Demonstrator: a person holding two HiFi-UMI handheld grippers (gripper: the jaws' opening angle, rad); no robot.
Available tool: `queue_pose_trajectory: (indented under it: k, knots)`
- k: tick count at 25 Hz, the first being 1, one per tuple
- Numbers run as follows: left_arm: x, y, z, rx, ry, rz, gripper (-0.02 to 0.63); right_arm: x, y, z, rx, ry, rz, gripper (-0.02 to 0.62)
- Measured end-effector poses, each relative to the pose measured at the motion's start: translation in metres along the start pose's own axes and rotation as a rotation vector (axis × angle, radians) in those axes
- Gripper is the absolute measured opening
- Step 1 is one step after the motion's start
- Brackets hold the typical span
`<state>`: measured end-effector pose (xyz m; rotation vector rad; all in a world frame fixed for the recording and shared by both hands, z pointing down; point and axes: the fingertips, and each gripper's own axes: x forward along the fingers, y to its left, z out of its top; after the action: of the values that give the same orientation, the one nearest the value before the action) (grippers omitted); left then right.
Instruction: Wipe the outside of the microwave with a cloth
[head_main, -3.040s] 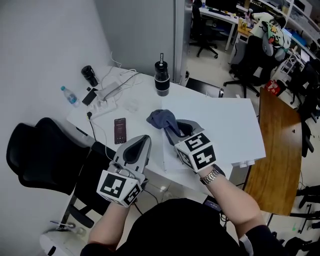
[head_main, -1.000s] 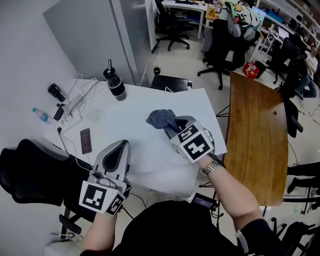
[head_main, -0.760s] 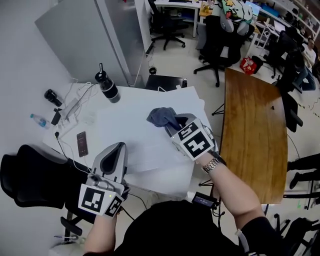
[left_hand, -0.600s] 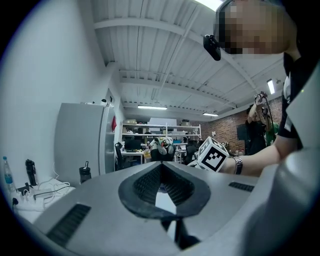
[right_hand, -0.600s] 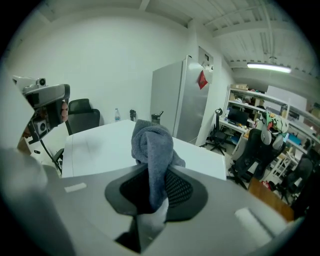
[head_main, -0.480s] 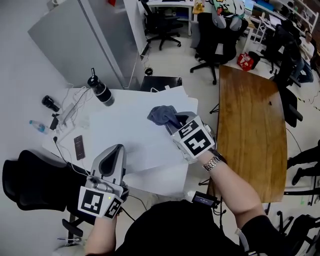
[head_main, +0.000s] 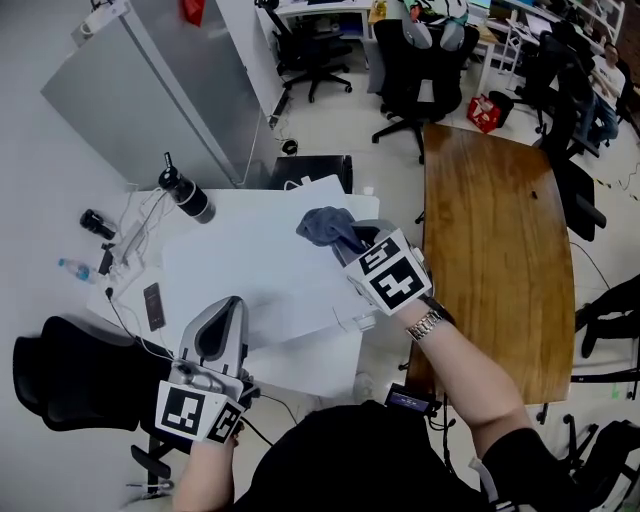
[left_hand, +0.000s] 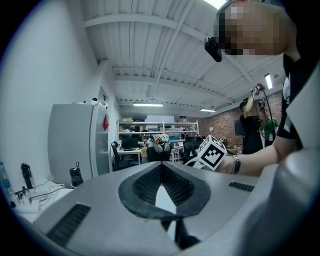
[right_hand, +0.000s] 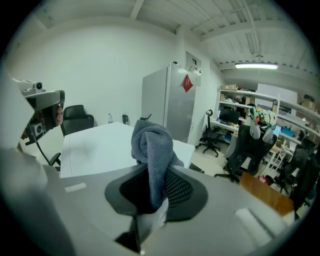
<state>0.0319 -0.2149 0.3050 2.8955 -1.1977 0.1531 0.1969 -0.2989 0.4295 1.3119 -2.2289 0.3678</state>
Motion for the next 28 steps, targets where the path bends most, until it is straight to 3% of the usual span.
queue_pose_trajectory:
  k: [19, 28]
  knots:
    - [0.012, -0.025, 0.002, 0.027, 0.039, 0.006, 0.005, -0.016, -0.055, -0.025, 0.129, -0.12, -0.06, 0.075]
    - [0.012, -0.025, -0.003, 0.038, 0.063, 0.016, 0.005, 0.001, -0.065, -0.058, 0.21, -0.114, -0.058, 0.075]
